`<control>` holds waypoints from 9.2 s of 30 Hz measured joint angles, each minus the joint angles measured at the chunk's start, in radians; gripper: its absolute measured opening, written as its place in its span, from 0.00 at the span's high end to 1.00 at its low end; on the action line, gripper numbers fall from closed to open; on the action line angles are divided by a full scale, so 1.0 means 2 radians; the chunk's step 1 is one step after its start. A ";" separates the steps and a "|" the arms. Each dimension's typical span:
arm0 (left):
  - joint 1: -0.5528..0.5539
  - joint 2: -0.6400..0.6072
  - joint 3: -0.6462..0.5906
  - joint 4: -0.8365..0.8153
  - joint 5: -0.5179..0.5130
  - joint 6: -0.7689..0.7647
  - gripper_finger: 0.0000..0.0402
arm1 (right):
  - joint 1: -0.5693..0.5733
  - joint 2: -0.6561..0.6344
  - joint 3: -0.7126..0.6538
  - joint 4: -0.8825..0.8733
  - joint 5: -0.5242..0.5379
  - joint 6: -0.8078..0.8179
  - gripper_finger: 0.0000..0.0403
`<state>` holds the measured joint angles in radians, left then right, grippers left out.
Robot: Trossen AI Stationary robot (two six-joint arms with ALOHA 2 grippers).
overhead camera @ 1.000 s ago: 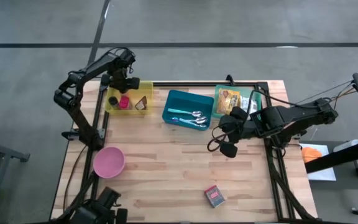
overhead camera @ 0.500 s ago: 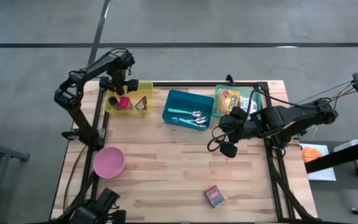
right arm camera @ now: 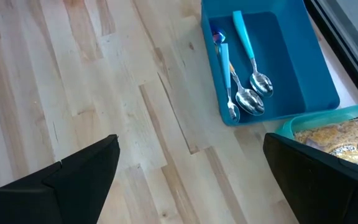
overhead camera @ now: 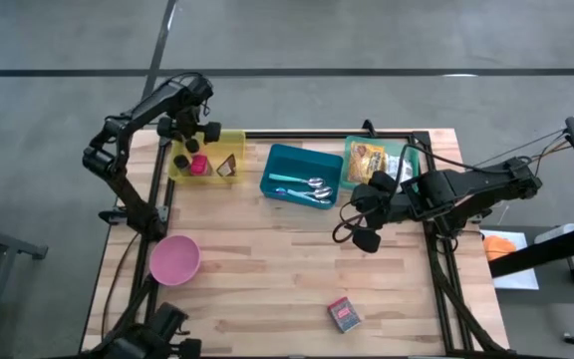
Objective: Pick & Place Food Item
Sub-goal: Put the red seasoning can into the yellow bin
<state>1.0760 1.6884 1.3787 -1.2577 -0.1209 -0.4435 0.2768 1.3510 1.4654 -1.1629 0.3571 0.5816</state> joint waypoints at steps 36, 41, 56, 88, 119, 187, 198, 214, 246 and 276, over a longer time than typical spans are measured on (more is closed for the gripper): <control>-0.403 -0.174 0.004 0.226 0.148 -0.045 0.04 | 0.084 0.083 -0.007 -0.050 -0.074 0.251 0.03; -0.429 -0.174 0.004 0.223 0.153 -0.045 0.04 | 0.129 0.107 -0.008 -0.043 -0.083 0.352 0.03; -0.440 -0.175 0.004 0.213 0.158 -0.033 0.04 | 0.187 0.243 -0.004 0.110 -0.125 0.602 0.03; -0.438 -0.175 0.004 0.181 0.180 0.022 0.04 | 0.215 0.441 0.181 -0.035 -0.140 0.626 0.03; -0.436 -0.175 0.004 0.169 0.198 0.004 0.04 | 0.232 0.440 0.135 0.028 -0.135 0.597 0.30; -0.441 -0.066 -0.032 0.510 0.274 -0.357 0.24 | 0.001 0.206 0.146 -0.023 0.164 -0.006 0.31; -0.446 -0.066 -0.032 0.515 0.243 -0.359 0.24 | -0.016 0.196 0.146 0.039 0.144 -0.051 0.31; -0.455 -0.066 -0.032 0.513 0.225 -0.327 0.24 | -0.035 0.196 0.146 0.079 0.134 -0.068 0.31; -0.454 -0.066 -0.033 0.484 0.208 -0.310 0.45 | -0.037 0.199 0.147 0.089 0.121 -0.068 0.06; -0.321 -0.127 -0.031 0.354 0.195 -0.260 0.45 | -0.034 0.114 0.146 0.008 0.124 0.002 0.17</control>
<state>0.4336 1.4348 1.3159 -0.5491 0.2685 -0.9634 0.2081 1.5788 1.7580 -1.1469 0.6054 0.5849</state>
